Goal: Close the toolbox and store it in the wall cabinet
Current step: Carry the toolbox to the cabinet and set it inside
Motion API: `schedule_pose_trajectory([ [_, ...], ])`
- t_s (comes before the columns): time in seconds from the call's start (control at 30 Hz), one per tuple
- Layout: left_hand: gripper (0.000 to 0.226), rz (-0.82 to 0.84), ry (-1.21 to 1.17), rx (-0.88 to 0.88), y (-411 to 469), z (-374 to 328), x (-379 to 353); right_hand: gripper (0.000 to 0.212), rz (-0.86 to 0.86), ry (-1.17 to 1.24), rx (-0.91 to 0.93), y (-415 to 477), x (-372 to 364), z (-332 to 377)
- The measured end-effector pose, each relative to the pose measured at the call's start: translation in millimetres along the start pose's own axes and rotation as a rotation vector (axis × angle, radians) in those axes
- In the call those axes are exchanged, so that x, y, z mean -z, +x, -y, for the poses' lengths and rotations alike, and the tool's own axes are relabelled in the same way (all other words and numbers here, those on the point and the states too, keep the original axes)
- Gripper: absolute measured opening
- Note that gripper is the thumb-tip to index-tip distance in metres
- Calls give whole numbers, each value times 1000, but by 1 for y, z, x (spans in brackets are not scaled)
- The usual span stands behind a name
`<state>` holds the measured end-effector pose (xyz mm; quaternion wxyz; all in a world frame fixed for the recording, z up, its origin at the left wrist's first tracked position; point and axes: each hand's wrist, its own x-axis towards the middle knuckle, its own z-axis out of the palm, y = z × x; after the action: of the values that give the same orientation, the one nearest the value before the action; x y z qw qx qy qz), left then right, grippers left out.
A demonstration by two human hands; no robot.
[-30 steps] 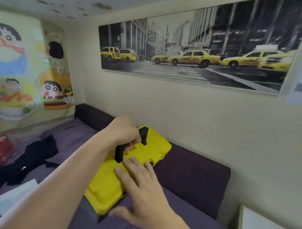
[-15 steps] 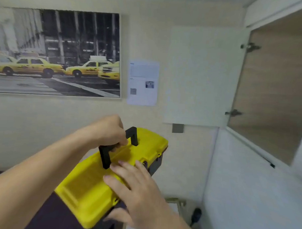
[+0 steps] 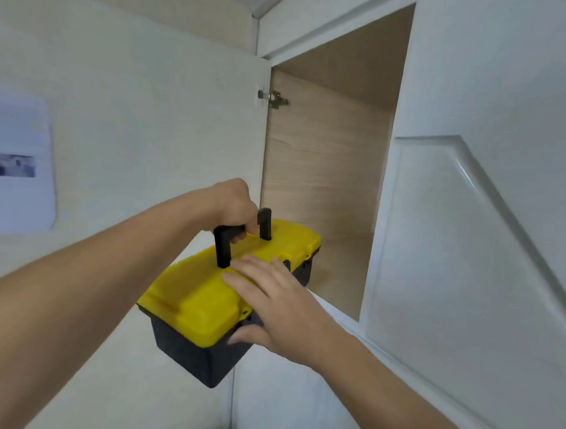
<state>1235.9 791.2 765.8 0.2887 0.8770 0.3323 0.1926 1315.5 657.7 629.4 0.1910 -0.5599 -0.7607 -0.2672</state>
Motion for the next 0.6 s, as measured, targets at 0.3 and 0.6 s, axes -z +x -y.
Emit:
schedule_pose_trajectory([
  [0.3,10,152,-9,-196,202,-37,-47,77,83,-141,-279,28,-43,-156],
  [0.6,13,263,-57,-261,327,-66,-109,76,250,-271,-561,32,-67,-251],
])
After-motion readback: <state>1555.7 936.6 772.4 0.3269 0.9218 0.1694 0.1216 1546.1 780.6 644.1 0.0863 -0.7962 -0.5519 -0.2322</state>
